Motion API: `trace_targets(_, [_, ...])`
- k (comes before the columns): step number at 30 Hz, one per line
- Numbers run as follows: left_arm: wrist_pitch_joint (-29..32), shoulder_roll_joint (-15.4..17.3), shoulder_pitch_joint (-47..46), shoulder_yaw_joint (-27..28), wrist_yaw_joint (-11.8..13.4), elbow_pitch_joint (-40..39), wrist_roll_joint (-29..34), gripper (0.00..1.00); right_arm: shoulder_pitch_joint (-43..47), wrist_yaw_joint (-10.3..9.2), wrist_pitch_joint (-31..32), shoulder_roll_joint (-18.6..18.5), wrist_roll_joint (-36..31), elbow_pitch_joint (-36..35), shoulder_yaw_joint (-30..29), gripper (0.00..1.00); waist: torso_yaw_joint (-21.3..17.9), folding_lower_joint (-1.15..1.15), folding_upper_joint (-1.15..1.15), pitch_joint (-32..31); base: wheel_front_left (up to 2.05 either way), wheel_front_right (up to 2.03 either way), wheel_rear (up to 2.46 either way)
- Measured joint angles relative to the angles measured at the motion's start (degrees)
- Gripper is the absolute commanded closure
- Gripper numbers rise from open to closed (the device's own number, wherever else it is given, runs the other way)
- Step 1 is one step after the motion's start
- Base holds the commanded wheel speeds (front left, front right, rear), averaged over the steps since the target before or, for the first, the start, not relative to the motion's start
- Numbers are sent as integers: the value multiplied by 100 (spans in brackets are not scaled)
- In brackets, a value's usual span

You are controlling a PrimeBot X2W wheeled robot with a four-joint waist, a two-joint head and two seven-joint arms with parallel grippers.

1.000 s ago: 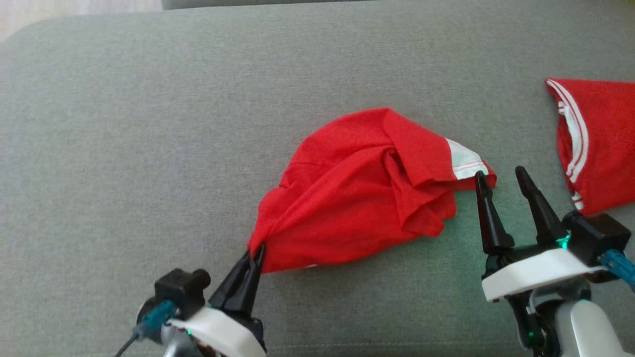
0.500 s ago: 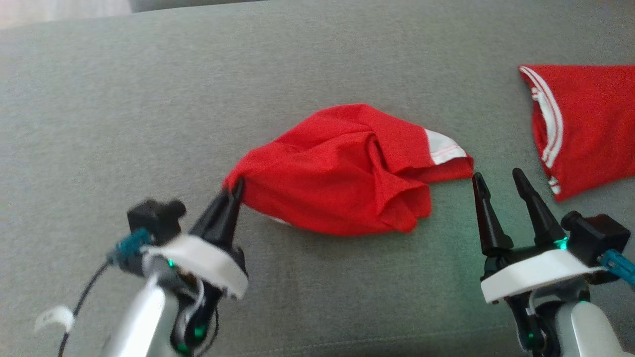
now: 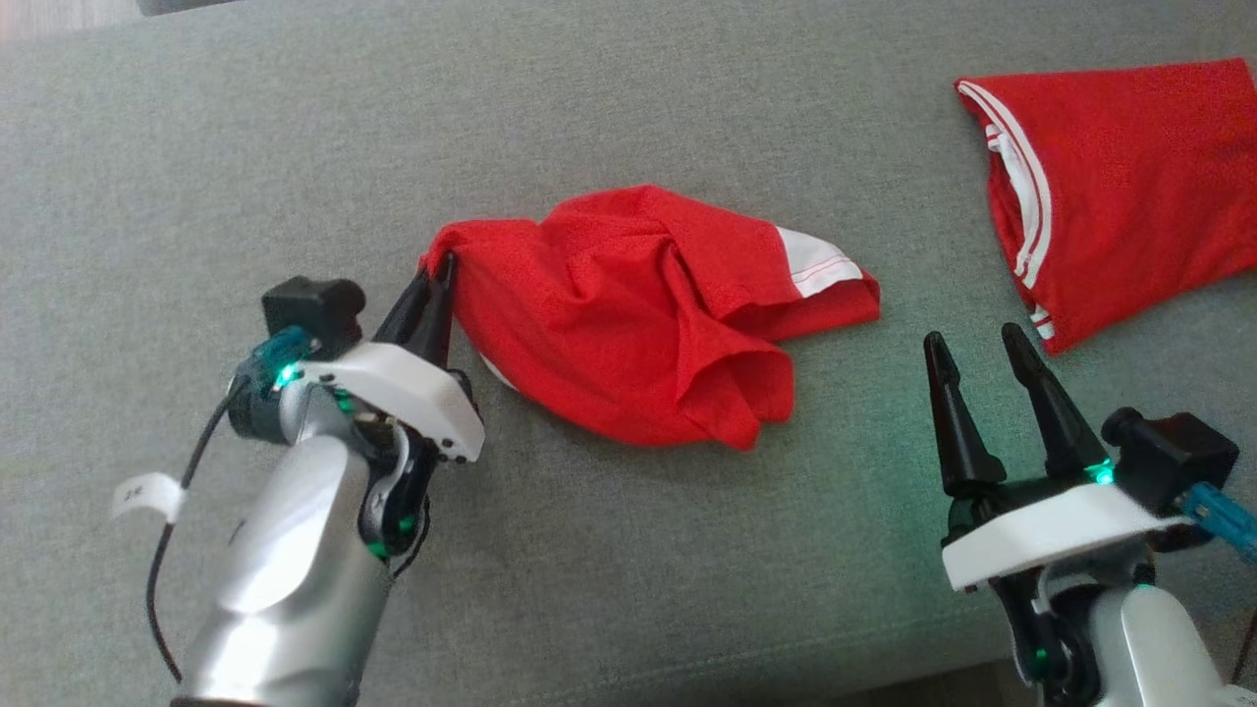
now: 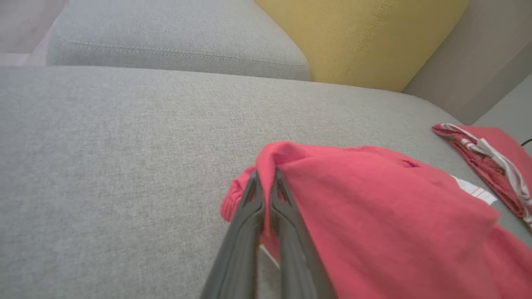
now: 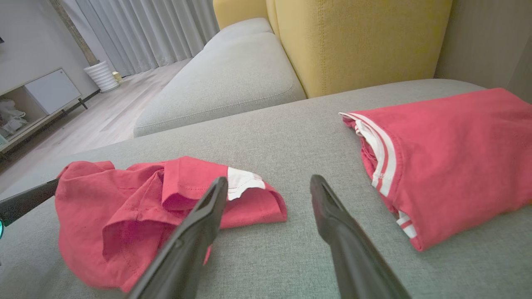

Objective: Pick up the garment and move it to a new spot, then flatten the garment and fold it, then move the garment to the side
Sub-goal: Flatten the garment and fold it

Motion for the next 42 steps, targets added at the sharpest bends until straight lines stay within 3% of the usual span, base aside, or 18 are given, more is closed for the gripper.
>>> trace_targets(9, [-560, -92, -659, -769, -60, 609, 762, 100, -113, 0, -71, 0, 37, 53, -3, 0, 64, 0, 0, 110, 0, 0, 0])
trace_targets(18, [-755, -216, -837, -2226, -207, 765, 1573, 100, -206, 0, -138, 0, 102, 165, 46, 0, 90, 0, 0, 167, 0, 0, 0])
trace_targets(19, [-757, -225, -836, -2329, -207, 767, 1607, 81, -206, 0, -138, 0, 102, 180, 49, 0, 91, 0, 0, 161, 0, 0, 0])
trace_targets(20, [-761, -229, -836, -2408, -202, 768, 1624, 37, -206, 0, -140, 0, 105, 191, 55, 0, 93, 0, 0, 155, 0, 0, 0])
trace_targets(21, [-762, -230, -836, -2465, -193, 768, 1626, 0, -206, 0, -140, 0, 120, 207, 59, 0, 96, 0, 0, 146, 0, 0, 0])
trace_targets(29, [-811, -218, -754, -2499, 41, 319, 1545, 0, -205, 0, -171, 0, 143, 254, 71, 0, 188, 0, 0, -36, 0, 0, 0])
trace_targets(37, [-816, 64, -8, -1786, 358, -955, 1087, 0, -198, 0, -159, 0, 9, 169, 48, 0, 385, 0, 0, -300, 0, 0, 0])
trace_targets(42, [-831, 294, 685, -1024, 767, -1674, 683, 0, -196, 0, -126, 0, -148, 87, 59, 0, 537, 0, 0, -475, 0, 0, 0])
